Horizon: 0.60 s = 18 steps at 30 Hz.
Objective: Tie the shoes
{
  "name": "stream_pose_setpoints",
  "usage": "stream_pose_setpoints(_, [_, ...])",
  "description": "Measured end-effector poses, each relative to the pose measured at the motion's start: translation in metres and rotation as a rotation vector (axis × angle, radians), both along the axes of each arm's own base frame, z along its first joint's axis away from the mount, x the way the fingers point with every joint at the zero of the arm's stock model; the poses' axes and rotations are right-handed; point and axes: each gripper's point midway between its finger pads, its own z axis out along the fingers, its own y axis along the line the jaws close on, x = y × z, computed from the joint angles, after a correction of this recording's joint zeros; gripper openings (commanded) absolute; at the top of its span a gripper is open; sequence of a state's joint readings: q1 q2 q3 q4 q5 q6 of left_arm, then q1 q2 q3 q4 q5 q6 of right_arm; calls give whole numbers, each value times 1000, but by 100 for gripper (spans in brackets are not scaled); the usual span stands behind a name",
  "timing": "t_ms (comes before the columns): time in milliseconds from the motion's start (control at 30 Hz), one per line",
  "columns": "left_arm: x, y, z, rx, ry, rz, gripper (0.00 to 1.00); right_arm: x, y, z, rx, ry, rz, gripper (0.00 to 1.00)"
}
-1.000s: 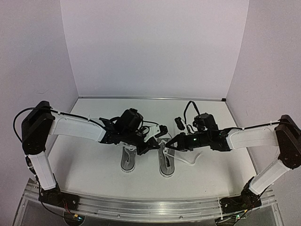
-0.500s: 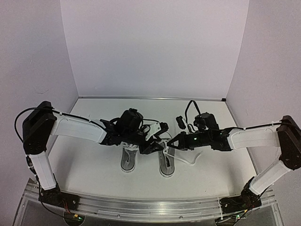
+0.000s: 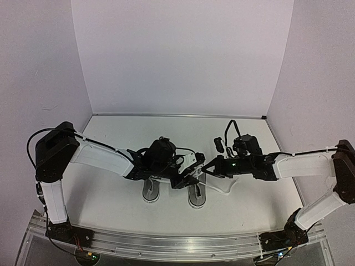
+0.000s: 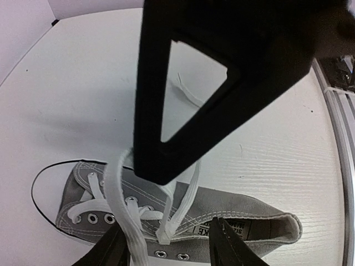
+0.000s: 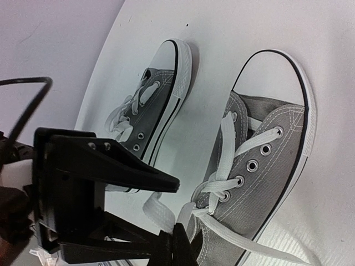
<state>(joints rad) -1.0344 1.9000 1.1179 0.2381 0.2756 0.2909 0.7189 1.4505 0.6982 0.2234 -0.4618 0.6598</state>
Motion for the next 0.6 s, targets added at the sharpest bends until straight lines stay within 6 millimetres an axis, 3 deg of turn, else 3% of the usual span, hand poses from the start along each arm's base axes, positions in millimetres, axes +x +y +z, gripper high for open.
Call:
stream_pose_setpoints(133, [-4, -2, -16, 29, 13, -1, 39, 0, -2, 0, 1, 5, -16, 0])
stream_pose_setpoints(400, [-7, -7, -23, 39, -1, 7, 17, 0, -4, -3, -3, 17, -32, 0])
stream_pose_setpoints(500, [-5, -7, -21, 35, -11, 16, 15, 1, -4, -2, -2, 14, -33, 0])
stream_pose_setpoints(600, [-2, -8, -20, 32, -19, 27, 20, 1, -5, 0, 3, 10, -35, 0])
